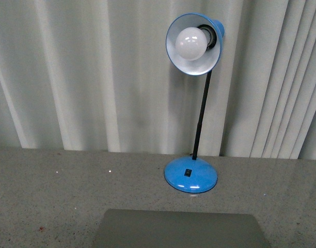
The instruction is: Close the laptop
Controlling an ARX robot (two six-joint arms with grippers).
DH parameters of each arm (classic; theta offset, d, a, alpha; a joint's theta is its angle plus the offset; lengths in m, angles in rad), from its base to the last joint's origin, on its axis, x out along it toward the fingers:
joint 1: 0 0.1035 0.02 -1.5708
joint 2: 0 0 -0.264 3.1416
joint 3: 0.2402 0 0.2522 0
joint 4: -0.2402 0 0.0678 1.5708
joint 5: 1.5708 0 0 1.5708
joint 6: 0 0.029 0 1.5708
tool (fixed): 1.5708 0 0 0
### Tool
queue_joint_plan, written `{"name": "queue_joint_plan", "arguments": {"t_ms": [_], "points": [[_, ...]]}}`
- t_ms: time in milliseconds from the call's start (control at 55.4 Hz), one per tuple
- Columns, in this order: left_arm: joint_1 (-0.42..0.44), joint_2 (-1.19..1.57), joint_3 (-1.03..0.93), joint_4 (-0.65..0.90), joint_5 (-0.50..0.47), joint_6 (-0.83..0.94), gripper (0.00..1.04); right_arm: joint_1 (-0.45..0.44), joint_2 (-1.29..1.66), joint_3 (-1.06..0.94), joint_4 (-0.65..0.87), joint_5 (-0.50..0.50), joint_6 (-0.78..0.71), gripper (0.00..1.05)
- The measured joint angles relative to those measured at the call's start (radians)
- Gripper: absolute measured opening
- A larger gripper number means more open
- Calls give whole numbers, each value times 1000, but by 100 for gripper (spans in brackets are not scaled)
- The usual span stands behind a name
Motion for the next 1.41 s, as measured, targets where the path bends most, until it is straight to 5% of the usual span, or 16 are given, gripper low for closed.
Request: {"name": "queue_joint_plan", "arguments": {"t_ms": [289, 397, 722, 1209, 1264, 1408], "points": [[0, -79, 0, -80, 0, 0, 4, 0, -73, 0, -73, 0, 0, 3], [0, -149, 0, -165, -2, 0, 4, 0, -206, 0, -239, -1, -1, 3], [0, -262, 0, -268, 0, 0, 4, 0, -241, 0, -248, -1, -1, 3], [0, -261, 0, -268, 0, 0, 95, 0, -241, 0, -248, -1, -2, 91], [0, -262, 0, -268, 0, 2, 100, 0, -241, 0, -248, -1, -1, 99], [0, -262, 0, -268, 0, 2, 98, 0, -241, 0, -248, -1, -2, 97]]}}
